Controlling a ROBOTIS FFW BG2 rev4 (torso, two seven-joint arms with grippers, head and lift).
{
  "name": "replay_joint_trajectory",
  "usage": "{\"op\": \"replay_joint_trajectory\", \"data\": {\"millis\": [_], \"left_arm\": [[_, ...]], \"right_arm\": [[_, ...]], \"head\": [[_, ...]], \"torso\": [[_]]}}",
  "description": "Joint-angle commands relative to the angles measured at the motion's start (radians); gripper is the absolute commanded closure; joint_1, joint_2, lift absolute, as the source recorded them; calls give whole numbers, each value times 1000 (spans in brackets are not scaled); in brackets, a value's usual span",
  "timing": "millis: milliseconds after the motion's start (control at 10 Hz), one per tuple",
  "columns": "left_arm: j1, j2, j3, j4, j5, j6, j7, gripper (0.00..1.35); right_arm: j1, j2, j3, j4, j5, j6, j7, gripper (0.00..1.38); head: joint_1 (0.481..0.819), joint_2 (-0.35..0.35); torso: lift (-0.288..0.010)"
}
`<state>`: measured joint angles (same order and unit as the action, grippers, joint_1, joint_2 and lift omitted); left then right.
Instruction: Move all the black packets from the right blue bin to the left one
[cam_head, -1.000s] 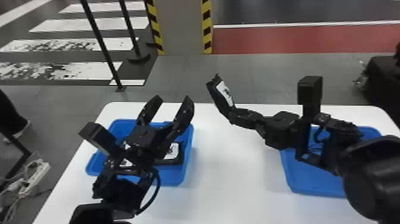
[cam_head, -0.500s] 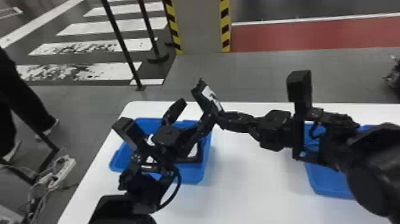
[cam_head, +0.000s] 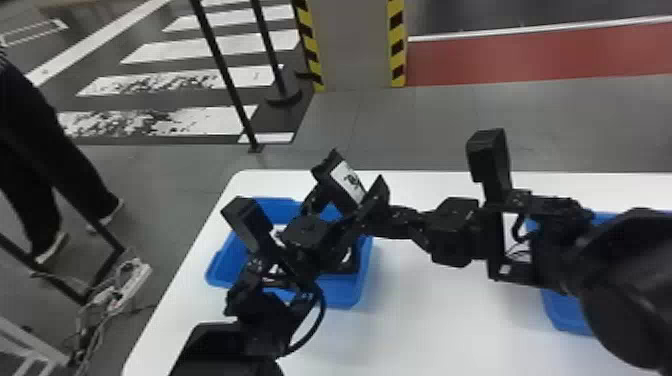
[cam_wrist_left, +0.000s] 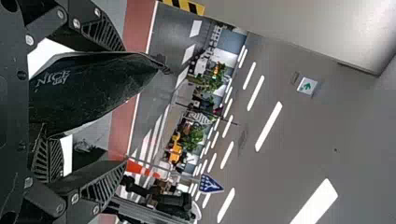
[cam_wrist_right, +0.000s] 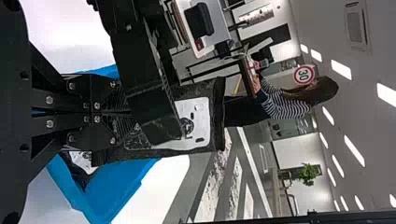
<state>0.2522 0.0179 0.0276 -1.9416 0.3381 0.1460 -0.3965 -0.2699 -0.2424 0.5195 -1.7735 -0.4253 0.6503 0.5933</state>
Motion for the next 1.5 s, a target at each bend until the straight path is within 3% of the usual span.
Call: {"op": "replay_joint_trajectory", "data": {"millis": [0, 200, 700, 800, 900, 1000, 1100, 1300, 1400], "left_arm": [[25, -20, 23, -16, -11, -21, 21, 1164], [55, -20, 75, -70, -57, -1, 38, 1231], [57, -20, 60, -67, -8, 9, 38, 1231], [57, -20, 66, -67, -10, -18, 39, 1231], [62, -20, 72, -62, -14, -75, 57, 1231], [57, -20, 74, -26, -30, -195, 97, 1230], [30, -20, 86, 75, -67, -315, 123, 1230], [-7, -20, 117, 230, -180, -394, 142, 1230], [-7, -20, 120, 274, -231, -411, 160, 1230]], "right_arm": [[-3, 0, 5, 5, -7, -5, 0, 1136], [-3, 0, 5, 13, -9, -17, 0, 1136], [-25, 12, 2, 91, -44, -98, 3, 1113], [-27, 20, -10, 138, -72, -142, 25, 843], [-15, 26, -56, 145, -58, -157, 62, 380], [46, 31, -136, 69, -12, -162, 72, 67], [137, 46, -251, -24, 74, -162, 68, 84], [243, 54, -383, -88, 99, -177, 56, 183], [280, 58, -437, -132, 126, -182, 46, 186]], "head": [[695, 272], [695, 305], [695, 312], [695, 312], [695, 313], [695, 312], [687, 309], [679, 274], [695, 249]], "torso": [[-110], [-110], [-110], [-110], [-110], [-110], [-110], [-110], [-110]]}}
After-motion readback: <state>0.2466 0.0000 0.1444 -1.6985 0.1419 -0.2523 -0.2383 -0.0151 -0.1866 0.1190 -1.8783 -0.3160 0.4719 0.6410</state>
